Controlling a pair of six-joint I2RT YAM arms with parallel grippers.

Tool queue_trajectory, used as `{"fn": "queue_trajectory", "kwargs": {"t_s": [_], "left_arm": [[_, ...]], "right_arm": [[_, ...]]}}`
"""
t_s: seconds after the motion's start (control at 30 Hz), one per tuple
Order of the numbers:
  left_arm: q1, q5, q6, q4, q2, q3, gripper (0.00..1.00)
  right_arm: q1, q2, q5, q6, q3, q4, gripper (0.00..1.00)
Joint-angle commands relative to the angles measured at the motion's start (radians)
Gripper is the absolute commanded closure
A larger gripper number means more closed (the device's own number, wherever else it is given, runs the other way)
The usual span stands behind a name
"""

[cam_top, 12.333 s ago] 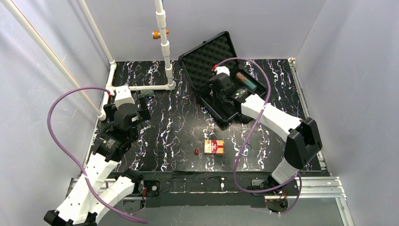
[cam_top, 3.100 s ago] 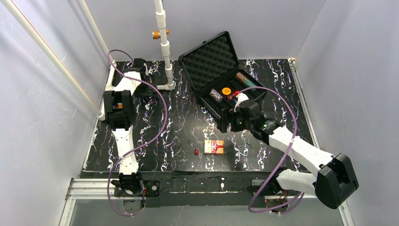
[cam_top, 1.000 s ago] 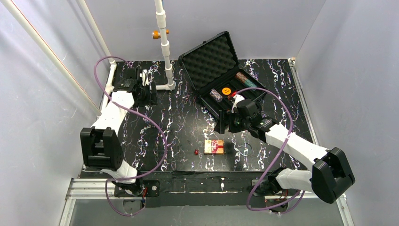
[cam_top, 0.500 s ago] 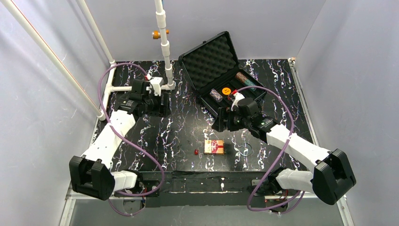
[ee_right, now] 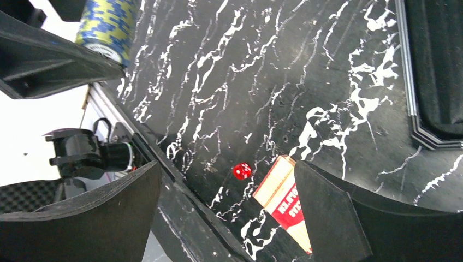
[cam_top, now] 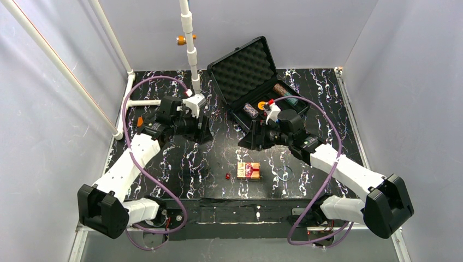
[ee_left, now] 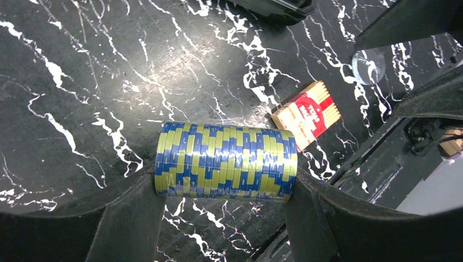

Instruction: Pack up texas hold em set

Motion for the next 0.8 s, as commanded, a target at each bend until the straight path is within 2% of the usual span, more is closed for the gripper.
{"fn": "queue_trajectory", "kwargs": {"t_s": [0.0,0.23,0.53,0.77], "left_arm": [[-0.021,0.090,0.022,0.062,-0.066,-0.006,1.00],[-0.052,0.075,0.022,0.118,-0.081,-0.036,1.00],[-0.076,0.105,0.076,0.274,-0.141,-0.147,1.00],[-0.088,0.119,0.096,0.334,-0.178,-0.196,1.00]], "right_arm": [[0.005,-0.014,-0.070,0.047,0.063,0.108,0.02],[0.005,-0.021,-0.144,0.098,0.101,0.162,0.01],[0.005,-0.054,-0.169,0.121,0.119,0.196,0.02],[0.005,-0.048,-0.205,0.157,0.120,0.255,0.02]]}}
